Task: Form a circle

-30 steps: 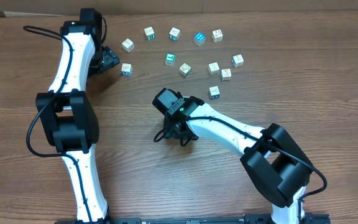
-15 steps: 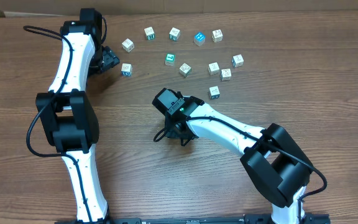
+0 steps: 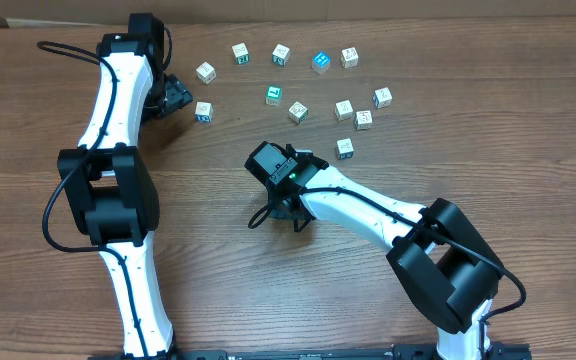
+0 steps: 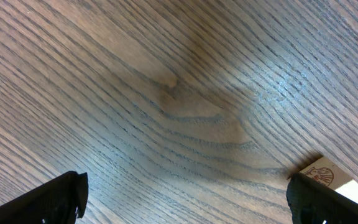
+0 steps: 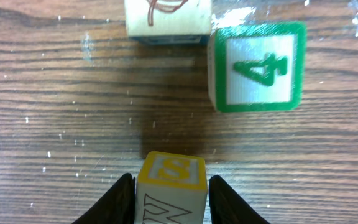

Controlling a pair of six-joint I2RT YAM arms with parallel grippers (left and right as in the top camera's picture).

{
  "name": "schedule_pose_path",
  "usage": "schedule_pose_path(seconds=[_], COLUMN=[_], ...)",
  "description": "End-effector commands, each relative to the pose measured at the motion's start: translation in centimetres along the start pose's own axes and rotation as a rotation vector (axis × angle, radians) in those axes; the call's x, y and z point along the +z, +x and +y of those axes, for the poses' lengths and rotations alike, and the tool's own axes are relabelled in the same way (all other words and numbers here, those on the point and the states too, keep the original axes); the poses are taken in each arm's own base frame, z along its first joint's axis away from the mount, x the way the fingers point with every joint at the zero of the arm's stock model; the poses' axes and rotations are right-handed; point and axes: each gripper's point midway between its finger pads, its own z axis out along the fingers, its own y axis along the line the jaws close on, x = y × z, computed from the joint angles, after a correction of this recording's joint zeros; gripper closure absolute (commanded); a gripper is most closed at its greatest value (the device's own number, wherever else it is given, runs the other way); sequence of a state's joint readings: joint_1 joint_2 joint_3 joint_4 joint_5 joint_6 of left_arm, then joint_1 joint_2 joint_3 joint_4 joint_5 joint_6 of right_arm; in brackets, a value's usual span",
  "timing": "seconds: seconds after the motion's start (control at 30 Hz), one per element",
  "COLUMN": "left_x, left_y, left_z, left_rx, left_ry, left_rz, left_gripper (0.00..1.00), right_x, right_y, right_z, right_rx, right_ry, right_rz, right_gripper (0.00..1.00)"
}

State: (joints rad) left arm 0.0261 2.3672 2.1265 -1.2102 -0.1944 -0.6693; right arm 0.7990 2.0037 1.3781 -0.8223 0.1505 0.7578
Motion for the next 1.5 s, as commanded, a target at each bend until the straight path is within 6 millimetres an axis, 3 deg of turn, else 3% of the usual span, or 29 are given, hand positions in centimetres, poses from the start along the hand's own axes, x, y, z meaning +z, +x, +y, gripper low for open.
schedule_pose_path(seconds=[0.0,0.33,0.83,0.9,1.13,1.47], left_x=[-1.6,-1.6,-1.6,-1.6,-1.6,-1.6], left_y=[-0.2,-0.2,-0.2,-0.2,-0.2,-0.2], left_z=[-0.3,-0.3,-0.3,-0.3,-0.3,-0.3], left_rx=[0.02,0.02,0.02,0.02,0.02,0.02], left_ry=[0.025,0.025,0.025,0.025,0.025,0.025], left_rz=[-0.023,-0.023,-0.023,-0.023,-0.023,-0.023], left_gripper=[0.01,0.01,0.0,0.0,0.01,0.0], right_x=[0.3,0.4,0.4,0.5,0.5,0.5], right_y=[-0.4,-1.6,-1.6,-1.1,-0.5,-1.2], right_z=[-0.7,-1.2,-0.8,-0.6,-0.4,-0.5], right_rx=[-0.007,-0.022,-0.044,-0.045,-0.047,-0.045], right_ry=[0.035,0.027,0.005,-0.01,-0.022,-0.012], right_rz=[-0.029,-0.047,-0.041,-0.016,0.015,-0.019], right_gripper=[0.64,0.71,0.52,0.52,0.73,0.74])
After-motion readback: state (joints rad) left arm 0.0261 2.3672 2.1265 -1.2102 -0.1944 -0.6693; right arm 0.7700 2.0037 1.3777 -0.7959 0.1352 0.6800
